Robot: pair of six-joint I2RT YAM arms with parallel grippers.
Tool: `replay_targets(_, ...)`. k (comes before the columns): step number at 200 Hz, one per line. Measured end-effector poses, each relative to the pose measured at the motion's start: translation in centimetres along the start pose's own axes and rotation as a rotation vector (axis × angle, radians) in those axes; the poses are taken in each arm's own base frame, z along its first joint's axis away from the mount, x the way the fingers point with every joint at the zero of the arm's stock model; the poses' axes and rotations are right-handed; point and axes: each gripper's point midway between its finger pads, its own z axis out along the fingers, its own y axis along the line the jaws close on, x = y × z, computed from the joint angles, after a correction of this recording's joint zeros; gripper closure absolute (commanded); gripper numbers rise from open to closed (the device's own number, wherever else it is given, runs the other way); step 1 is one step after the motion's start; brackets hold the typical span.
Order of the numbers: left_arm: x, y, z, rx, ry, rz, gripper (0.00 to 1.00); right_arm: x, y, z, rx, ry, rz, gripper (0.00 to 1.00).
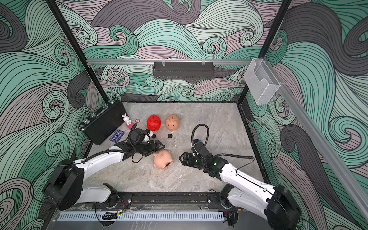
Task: Open piggy banks
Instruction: Adjust the piggy bank at the center of the board.
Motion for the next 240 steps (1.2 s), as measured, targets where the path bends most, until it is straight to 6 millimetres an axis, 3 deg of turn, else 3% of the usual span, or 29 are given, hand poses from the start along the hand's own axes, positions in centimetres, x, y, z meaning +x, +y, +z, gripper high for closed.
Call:
replay_targets(43,1.8,1.5,-0.2,-0.013,0.021,-0.017,0.16,0.8,2.5,0.3,-0.103,0.004,0.059,0.07)
replay_targets(74,2.7,2.0,-0.6,-0.008,0.025,-0.033,0.18,1.6,3.3,1.1,-0.121,0.031,0.084,0.06)
replay_targets(139,4.7,2.1,-1.1,0.030,0.036,-0.055,0.21,2.8,3.9,2.5,-0.127,0.064,0.124,0.01)
replay_targets(187,5.9,1.0,-0.7,0.068,0.055,-0.041,0.24,3.5,3.5,4.0,-0.095,0.082,0.154,0.01)
replay_targets(240,7.6,0.0,-0.3,0.082,0.090,-0.021,0.25,2.8,3.0,4.7,-0.072,0.035,0.176,0.01)
